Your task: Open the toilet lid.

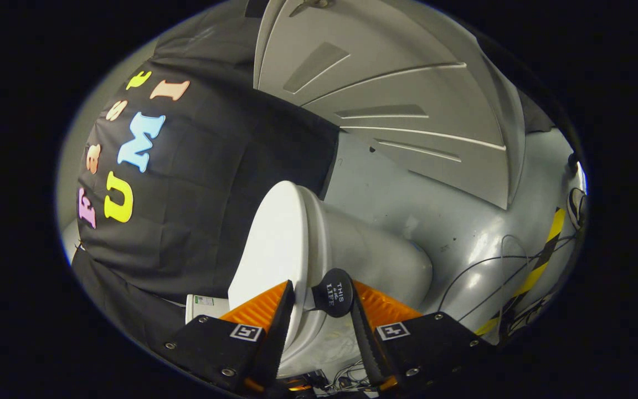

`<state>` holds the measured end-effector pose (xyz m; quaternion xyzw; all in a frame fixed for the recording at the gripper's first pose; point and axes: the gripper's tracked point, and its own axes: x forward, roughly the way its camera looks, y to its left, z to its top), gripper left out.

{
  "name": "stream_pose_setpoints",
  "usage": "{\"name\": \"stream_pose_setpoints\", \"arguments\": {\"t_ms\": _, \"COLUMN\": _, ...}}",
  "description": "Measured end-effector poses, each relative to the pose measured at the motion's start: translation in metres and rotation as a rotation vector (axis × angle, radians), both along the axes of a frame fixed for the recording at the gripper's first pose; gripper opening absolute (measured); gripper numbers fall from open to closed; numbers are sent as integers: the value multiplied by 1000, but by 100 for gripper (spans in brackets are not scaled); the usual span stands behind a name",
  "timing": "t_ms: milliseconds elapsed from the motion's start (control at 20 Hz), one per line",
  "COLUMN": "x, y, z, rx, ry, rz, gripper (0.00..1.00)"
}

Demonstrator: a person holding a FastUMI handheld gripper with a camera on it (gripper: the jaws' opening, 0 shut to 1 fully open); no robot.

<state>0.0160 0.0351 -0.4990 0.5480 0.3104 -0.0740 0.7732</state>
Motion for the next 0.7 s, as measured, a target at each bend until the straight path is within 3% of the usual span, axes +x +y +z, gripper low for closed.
{"name": "stream_pose_setpoints", "arguments": {"t_ms": 200, "x": -1, "y": -4, "z": 1, "rx": 41, "ry": -21, "rz": -32, "gripper": 47}}
{"name": "stream_pose_setpoints", "arguments": {"t_ms": 300, "x": -10, "y": -11, "z": -11, "rx": 18, "ry": 35, "rz": -42, "gripper": 42}}
{"name": "stream_pose_setpoints", "arguments": {"t_ms": 400, "x": -3, "y": -9, "z": -11, "rx": 41, "ry": 27, "rz": -54, "gripper": 22}}
{"name": "stream_pose_setpoints", "arguments": {"t_ms": 500, "x": -4, "y": -13, "z": -5, "rx": 20, "ry": 10, "rz": -57, "gripper": 17}}
{"name": "stream_pose_setpoints", "arguments": {"t_ms": 650, "x": -5, "y": -12, "z": 0, "rx": -8, "ry": 7, "rz": -53, "gripper": 0}}
{"name": "stream_pose_setpoints", "arguments": {"t_ms": 700, "x": -5, "y": -13, "z": 1, "rx": -19, "ry": 11, "rz": -52, "gripper": 0}}
